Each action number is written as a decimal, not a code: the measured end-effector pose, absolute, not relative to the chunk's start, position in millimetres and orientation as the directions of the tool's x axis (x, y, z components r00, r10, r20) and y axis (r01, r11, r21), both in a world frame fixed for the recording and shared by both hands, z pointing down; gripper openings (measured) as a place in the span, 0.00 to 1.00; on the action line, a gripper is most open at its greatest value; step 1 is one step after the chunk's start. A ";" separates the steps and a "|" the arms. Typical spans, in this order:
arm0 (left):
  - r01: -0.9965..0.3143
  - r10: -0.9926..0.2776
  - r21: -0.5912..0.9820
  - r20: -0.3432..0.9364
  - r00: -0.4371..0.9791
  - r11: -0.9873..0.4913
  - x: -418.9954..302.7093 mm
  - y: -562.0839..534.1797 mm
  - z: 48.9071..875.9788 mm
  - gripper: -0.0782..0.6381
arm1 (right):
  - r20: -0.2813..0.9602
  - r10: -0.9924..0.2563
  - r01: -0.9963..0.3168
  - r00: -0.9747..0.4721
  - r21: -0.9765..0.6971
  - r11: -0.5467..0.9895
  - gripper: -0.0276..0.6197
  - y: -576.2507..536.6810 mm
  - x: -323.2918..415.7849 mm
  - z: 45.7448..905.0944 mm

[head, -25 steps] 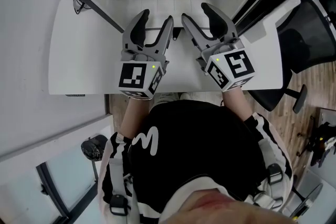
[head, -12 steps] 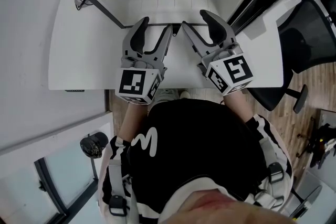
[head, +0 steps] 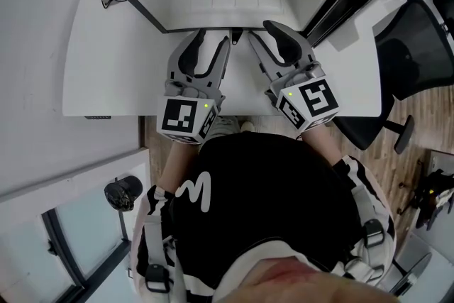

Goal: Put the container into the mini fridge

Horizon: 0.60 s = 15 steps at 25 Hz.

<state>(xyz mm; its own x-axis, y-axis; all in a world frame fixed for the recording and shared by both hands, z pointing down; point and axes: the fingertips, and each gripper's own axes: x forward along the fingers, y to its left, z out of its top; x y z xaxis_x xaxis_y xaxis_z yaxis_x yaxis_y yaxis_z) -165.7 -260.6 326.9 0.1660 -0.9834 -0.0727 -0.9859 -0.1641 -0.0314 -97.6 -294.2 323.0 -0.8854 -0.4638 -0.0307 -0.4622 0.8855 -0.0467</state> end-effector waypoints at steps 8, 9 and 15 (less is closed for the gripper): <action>-0.984 -0.980 -0.019 -0.081 0.180 -0.179 -157.2 -254.5 329.0 0.30 | -0.025 -0.441 -0.439 -0.897 -0.056 0.897 0.15 -284.0 -97.8 328.5; -0.984 -0.980 -0.015 -0.081 0.180 -0.180 -156.8 -253.8 329.9 0.30 | -0.025 -0.440 -0.438 -0.898 -0.058 0.897 0.14 -283.4 -97.5 329.1; -0.985 -0.982 -0.015 -0.073 0.173 -0.172 -157.1 -252.6 334.5 0.23 | -0.027 -0.436 -0.433 -0.900 -0.069 0.899 0.11 -282.9 -97.4 332.6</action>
